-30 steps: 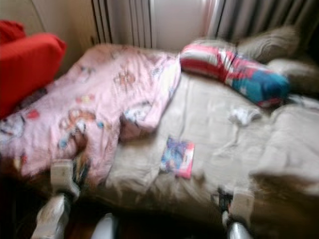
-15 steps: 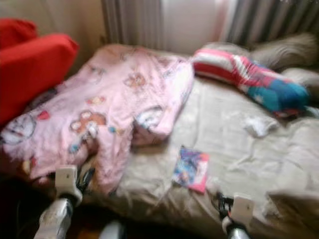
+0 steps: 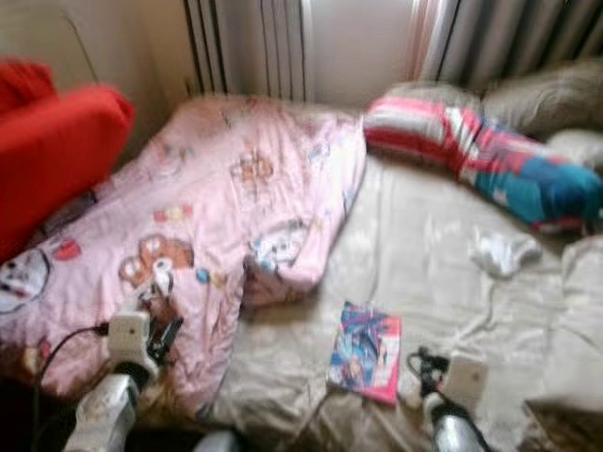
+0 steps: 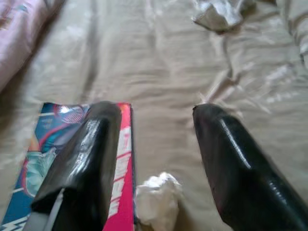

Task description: Clean up the room

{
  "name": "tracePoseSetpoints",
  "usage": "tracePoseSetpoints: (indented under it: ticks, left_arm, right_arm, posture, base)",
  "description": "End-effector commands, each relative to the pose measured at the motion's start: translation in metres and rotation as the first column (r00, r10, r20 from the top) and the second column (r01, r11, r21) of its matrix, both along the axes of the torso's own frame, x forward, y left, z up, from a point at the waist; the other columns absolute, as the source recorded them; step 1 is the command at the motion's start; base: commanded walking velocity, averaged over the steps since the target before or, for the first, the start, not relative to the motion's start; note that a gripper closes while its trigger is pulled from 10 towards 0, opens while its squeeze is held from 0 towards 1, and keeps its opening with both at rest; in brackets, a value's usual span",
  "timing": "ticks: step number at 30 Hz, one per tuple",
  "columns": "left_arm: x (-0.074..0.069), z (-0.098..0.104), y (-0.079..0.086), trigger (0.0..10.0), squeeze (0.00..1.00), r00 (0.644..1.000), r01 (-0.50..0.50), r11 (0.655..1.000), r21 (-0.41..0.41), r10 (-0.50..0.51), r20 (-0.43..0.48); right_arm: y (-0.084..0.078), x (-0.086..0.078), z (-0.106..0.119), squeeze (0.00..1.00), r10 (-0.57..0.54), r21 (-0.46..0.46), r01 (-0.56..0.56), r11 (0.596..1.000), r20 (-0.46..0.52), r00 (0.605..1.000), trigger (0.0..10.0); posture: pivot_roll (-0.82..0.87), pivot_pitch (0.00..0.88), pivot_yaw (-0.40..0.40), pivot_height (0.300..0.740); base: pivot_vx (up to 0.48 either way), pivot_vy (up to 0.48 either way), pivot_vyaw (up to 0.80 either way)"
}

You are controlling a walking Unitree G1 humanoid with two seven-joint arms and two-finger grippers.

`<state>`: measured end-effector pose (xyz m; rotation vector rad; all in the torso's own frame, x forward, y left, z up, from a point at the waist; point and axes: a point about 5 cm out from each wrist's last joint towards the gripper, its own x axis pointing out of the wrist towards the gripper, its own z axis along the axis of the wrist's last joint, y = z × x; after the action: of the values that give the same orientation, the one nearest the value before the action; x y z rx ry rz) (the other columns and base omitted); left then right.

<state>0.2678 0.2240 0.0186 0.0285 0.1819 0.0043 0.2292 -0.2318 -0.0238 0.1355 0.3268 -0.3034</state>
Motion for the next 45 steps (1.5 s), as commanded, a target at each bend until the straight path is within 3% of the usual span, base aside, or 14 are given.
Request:
tracePoseSetpoints:
  ticks: [1, 31, 37, 40, 45]
  left_arm:
    - [-0.001, -0.003, -0.006, 10.0, 0.0, 1.0, 0.017, 1.0, -0.016, -0.017, -0.014]
    - [-0.005, -0.008, -0.004, 10.0, 0.0, 0.998, 0.012, 1.0, -0.023, -0.013, -0.059]
    - [-0.007, -0.005, -0.003, 10.0, 0.0, 0.999, 0.022, 1.0, -0.018, -0.023, -0.05]
    - [-0.004, 0.001, 0.002, 10.0, 0.0, 0.999, -0.031, 0.997, -0.066, 0.029, -0.027]
    - [0.006, 0.022, -0.001, 10.0, 0.0, 0.998, -0.025, 0.995, -0.093, 0.031, 0.055]
  right_arm:
    - [-0.012, -0.016, -0.01, 0.0, -0.069, 0.012, 0.069, 0.998, -0.062, 0.996, 10.0]
    - [-0.006, 0.003, -0.005, 0.0, 0.002, 0.032, 0.001, 0.999, -0.087, 0.996, 10.0]
    - [-0.003, 0.016, 0.001, 0.0, 0.047, 0.031, -0.044, 0.999, -0.094, 0.995, 10.0]
    - [-0.001, 0.023, 0.003, 0.0, 0.078, 0.01, -0.077, 0.997, -0.129, 0.989, 10.0]
    - [-0.002, 0.044, 0.017, 0.0, 0.112, 0.003, -0.113, 0.994, -0.112, 0.987, 10.0]
  posture:
    - [0.01, 0.024, -0.01, 0.648]
    - [0.02, 0.067, -0.006, 0.648]
    - [0.02, 0.097, 0.013, 0.648]
    - [0.0, 0.131, 0.018, 0.648]
    - [0.02, 0.226, 0.025, 0.648]
  base:
    - [0.0, 0.0, 0.0]
    - [0.0, 0.0, -0.06]
    - [0.0, 0.0, 0.0]
    - [0.0, 0.0, 0.0]
    - [0.0, 0.0, 0.0]
